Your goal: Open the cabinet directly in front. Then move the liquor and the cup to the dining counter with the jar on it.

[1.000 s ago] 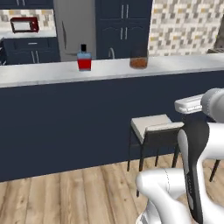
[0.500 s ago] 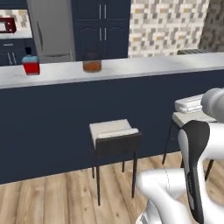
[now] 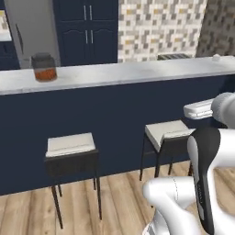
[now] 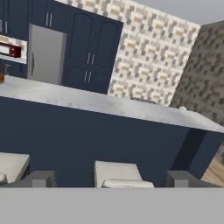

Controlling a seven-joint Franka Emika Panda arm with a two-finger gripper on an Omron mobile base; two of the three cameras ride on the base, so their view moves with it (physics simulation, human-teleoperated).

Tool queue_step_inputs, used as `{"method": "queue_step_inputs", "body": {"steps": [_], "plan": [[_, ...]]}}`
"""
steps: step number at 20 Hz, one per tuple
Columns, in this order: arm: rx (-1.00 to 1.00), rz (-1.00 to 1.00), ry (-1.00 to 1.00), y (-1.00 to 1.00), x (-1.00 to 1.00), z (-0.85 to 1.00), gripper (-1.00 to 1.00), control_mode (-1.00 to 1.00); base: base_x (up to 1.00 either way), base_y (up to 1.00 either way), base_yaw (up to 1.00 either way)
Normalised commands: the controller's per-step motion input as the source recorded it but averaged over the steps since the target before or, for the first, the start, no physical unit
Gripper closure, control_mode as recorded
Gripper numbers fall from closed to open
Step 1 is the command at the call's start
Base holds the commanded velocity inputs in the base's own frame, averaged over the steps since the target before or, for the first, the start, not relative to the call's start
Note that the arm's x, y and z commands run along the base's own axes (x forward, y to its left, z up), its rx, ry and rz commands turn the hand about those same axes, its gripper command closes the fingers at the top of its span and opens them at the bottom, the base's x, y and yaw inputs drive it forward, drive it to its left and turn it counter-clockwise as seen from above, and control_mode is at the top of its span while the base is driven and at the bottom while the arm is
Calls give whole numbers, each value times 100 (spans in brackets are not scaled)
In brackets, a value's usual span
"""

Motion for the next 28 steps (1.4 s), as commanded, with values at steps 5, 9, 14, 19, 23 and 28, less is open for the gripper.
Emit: {"method": "queue_step_inputs", "body": {"steps": [5, 9, 14, 19, 23, 28], "plan": [[0, 0, 0, 0, 0, 0, -100, 100, 35, -100, 0], [0, 0, 0, 0, 0, 0, -100, 100, 20, -100, 0], [0, 0, 0, 0, 0, 0, -100, 100, 23, -100, 0], [0, 0, 0, 0, 0, 0, -100, 100, 25, -100, -1], [0, 0, 0, 0, 0, 0, -100, 100, 34, -100, 0], [0, 0, 0, 0, 0, 0, -100, 100, 44, -100, 0]]}}
